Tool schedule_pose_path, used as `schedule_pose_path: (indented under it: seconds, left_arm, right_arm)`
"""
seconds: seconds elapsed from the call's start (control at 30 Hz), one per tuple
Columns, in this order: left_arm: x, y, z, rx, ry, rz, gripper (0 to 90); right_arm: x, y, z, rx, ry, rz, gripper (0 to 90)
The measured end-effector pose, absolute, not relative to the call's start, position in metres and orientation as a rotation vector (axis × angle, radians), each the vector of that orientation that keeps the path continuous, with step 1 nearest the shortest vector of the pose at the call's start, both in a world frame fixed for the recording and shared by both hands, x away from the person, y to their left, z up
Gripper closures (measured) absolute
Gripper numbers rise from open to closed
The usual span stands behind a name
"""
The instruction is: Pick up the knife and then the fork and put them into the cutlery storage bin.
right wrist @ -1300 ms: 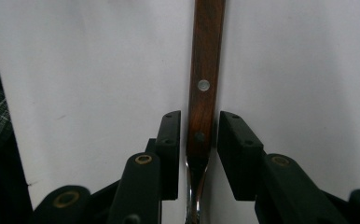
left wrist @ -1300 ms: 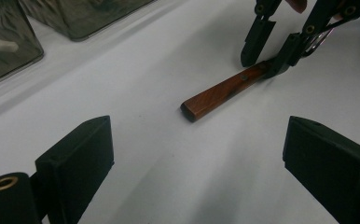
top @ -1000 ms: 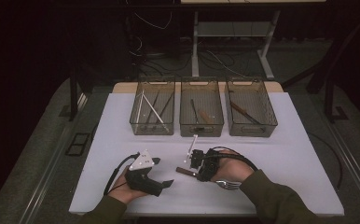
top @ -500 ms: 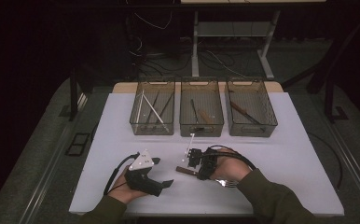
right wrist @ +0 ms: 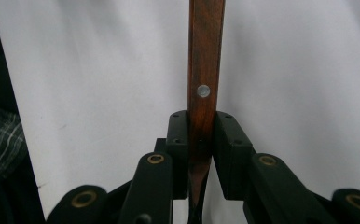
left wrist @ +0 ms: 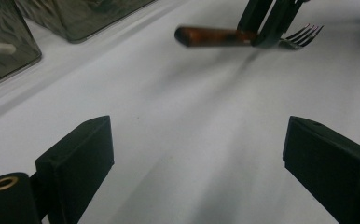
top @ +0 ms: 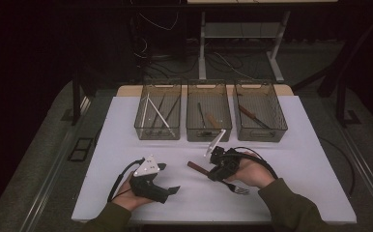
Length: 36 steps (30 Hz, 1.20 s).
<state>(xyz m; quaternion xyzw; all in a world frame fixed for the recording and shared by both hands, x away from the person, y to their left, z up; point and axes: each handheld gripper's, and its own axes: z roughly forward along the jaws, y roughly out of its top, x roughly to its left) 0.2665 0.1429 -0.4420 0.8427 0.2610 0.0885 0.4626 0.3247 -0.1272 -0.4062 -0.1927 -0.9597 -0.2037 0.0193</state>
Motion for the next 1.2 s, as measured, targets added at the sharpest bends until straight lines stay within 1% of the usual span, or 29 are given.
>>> schedule_pose_path:
  seconds: [0.7, 1.2]
  left_arm:
    - [0.266, 0.143, -0.441, 2.067, 0.637, 0.214, 7.2]
    - [0.266, 0.144, -0.441, 2.078, 0.628, 0.215, 7.2]
  right_arm:
    - [0.335, -0.182, -0.390, -0.837, -2.750, -1.193, 77.4]
    - [0.341, -0.211, -0.379, -0.993, -2.662, -1.457, 77.4]
